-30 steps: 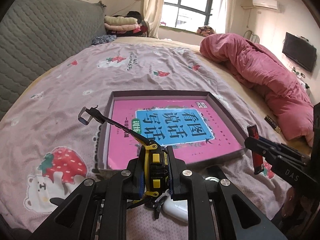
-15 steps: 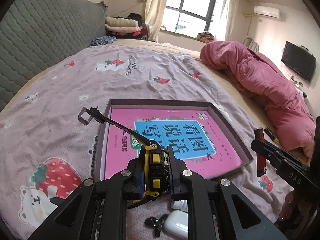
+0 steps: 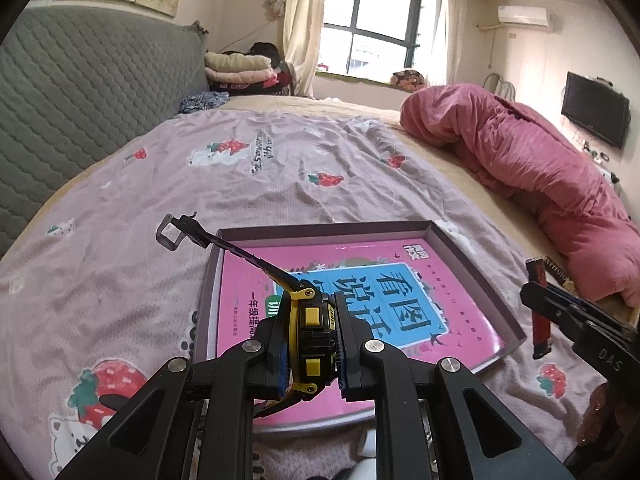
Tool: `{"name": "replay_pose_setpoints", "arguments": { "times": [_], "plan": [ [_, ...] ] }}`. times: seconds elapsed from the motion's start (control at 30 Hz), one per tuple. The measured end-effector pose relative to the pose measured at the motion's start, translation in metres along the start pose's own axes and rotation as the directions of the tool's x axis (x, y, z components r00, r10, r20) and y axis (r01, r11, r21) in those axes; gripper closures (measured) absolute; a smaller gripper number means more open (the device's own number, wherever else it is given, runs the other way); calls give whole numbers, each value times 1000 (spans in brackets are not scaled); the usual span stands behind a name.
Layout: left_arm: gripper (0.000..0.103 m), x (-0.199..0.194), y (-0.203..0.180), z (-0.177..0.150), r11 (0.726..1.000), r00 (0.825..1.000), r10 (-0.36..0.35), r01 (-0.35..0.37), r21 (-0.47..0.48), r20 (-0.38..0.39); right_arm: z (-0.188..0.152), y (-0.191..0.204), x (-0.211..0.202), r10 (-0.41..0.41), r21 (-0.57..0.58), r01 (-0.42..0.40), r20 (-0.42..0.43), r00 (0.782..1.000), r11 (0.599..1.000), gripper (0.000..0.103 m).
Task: Organize rigid objects
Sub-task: 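Lift and carry the watch and red tube over the tray with both tools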
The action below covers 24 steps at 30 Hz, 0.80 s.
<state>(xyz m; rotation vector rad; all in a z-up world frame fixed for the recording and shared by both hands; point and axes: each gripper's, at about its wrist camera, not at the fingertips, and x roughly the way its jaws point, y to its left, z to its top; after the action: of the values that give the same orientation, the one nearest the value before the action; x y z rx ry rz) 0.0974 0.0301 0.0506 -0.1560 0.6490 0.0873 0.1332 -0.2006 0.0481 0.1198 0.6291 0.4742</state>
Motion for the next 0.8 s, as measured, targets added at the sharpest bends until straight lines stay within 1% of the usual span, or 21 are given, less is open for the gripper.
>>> {"name": "replay_pose_setpoints", "arguments": {
  "times": [0.27,0.33,0.4,0.5,0.57,0.67,0.8],
  "plan": [
    [85,18,-8,0,999,999,1,0,38,-43,3,-1,6,-16,-4,16,11,1000,1000,80],
    [85,26,-9,-2,999,997,-4,7,38,-77,4,-3,9,-16,1,16,8,1000,1000,80],
    [85,34,-9,-5,999,994,7,-2,47,-107,5,-4,12,-25,0,25,7,1000,1000,80],
    [85,42,-11,-10,998,991,20,-12,61,-132,5,-4,16,-37,-5,37,4,999,999,80],
    [85,45,-11,-12,998,990,10,-2,56,-141,7,-5,19,-48,-10,48,7,999,999,80],
    [86,49,-12,-13,998,988,10,-1,63,-153,7,-4,24,-63,-21,63,-6,998,998,80],
    [85,54,-13,-16,998,984,6,6,66,-177,3,-6,35,-95,-28,94,-54,994,995,80]
  ]
}}
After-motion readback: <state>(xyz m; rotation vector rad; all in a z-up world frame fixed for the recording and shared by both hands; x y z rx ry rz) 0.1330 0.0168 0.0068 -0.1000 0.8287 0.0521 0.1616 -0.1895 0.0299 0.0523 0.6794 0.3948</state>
